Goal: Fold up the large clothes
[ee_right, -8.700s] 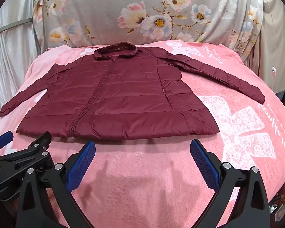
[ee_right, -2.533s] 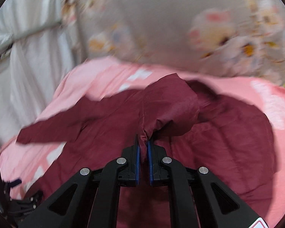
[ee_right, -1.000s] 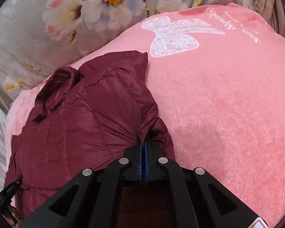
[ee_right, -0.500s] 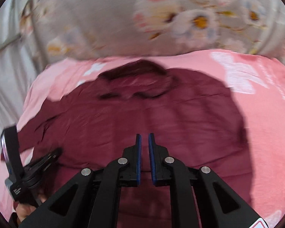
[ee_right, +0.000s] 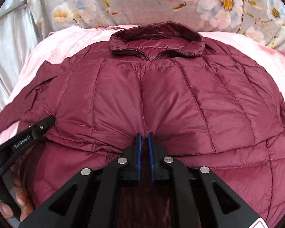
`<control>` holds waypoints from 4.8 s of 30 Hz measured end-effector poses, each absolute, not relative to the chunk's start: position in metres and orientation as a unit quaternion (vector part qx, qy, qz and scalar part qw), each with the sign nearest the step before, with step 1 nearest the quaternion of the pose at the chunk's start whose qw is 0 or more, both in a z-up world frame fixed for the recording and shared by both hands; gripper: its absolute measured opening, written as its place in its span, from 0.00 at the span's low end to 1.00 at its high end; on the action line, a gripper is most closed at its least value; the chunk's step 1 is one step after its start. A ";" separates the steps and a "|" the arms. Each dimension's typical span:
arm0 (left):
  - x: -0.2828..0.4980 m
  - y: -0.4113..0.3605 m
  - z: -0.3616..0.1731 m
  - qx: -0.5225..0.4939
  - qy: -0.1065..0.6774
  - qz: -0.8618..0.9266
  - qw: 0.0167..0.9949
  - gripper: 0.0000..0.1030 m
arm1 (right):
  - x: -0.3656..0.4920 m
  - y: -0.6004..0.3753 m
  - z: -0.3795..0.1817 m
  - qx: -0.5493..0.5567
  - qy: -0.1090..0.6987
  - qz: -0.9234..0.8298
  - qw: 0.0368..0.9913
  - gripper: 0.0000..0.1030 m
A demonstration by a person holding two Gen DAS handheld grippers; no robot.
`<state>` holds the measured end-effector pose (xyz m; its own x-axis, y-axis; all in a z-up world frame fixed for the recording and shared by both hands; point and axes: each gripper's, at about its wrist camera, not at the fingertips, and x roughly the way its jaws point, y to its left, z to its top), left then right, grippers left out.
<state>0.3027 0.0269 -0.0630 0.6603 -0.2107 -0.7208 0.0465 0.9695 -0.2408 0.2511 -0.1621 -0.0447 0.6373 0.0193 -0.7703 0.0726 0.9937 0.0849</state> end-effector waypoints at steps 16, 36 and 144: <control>0.251 0.230 -0.026 -0.235 0.374 0.110 0.891 0.60 | 0.237 -0.159 -0.033 0.040 0.425 -0.048 0.903 0.14; 0.293 0.361 -0.016 -0.275 0.355 0.188 0.874 0.04 | 0.165 -0.133 -0.033 0.040 0.403 -0.037 0.914 0.56; 0.378 0.002 -0.004 -0.071 0.451 -0.085 0.886 0.44 | 0.282 -0.242 -0.016 0.080 0.414 -0.014 0.906 0.24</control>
